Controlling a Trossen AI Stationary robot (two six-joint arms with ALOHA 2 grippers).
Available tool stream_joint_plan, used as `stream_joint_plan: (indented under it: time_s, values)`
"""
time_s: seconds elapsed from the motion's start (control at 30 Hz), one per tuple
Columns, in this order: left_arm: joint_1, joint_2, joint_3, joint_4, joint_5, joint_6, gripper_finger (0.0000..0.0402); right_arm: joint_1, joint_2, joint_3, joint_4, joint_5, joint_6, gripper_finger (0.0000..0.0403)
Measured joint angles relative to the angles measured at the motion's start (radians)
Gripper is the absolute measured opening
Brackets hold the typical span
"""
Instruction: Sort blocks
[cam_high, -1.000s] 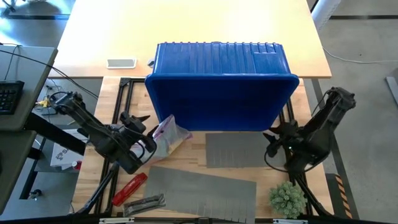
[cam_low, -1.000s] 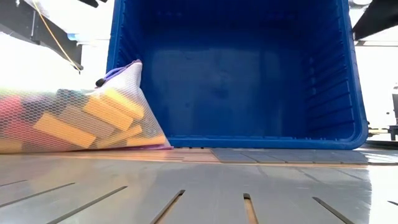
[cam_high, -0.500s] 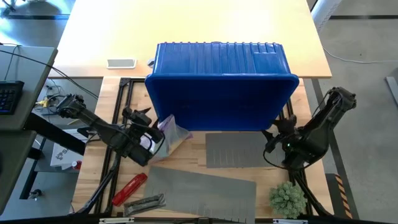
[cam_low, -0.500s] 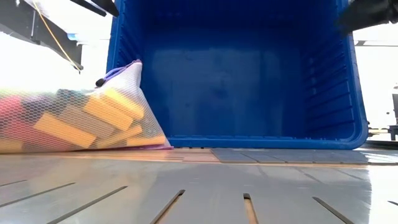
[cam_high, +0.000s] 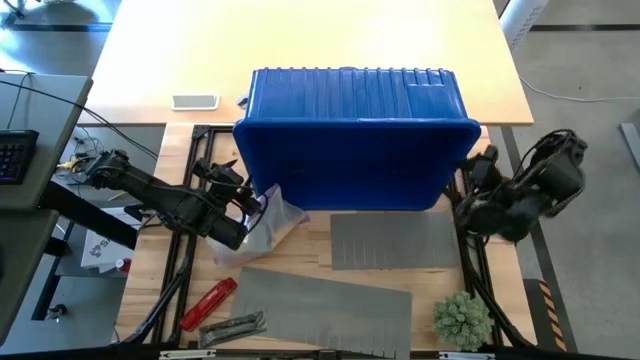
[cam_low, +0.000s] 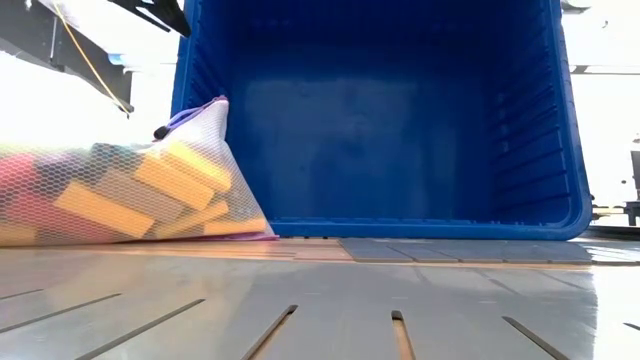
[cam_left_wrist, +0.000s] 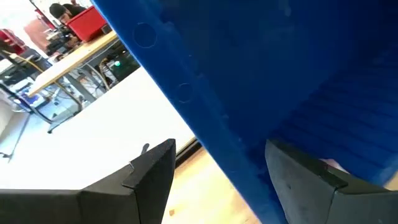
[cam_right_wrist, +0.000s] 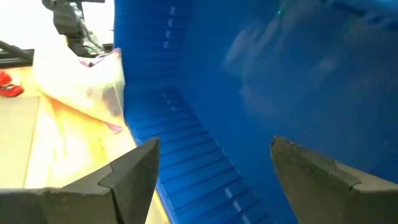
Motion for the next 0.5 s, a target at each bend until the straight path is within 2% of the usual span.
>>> stream_joint_plan:
  time_s: [0.13, 0.3, 0.5]
  values:
    - [0.036, 0.001, 0.0, 0.014, -0.015, 0.018, 0.0227, -0.024, -0.078, 0.057, -0.001, -0.043, -0.11, 0.0286]
    - [0.114, 0.001, 0.0, 0.064, -0.065, 0.082, 0.0227, -0.037, -0.166, 0.137, -0.001, -0.055, -0.116, 0.0286]
    - [0.25, 0.001, 0.0, 0.139, -0.054, 0.196, 0.0227, -0.037, -0.176, 0.249, 0.0, -0.206, -0.21, 0.0286]
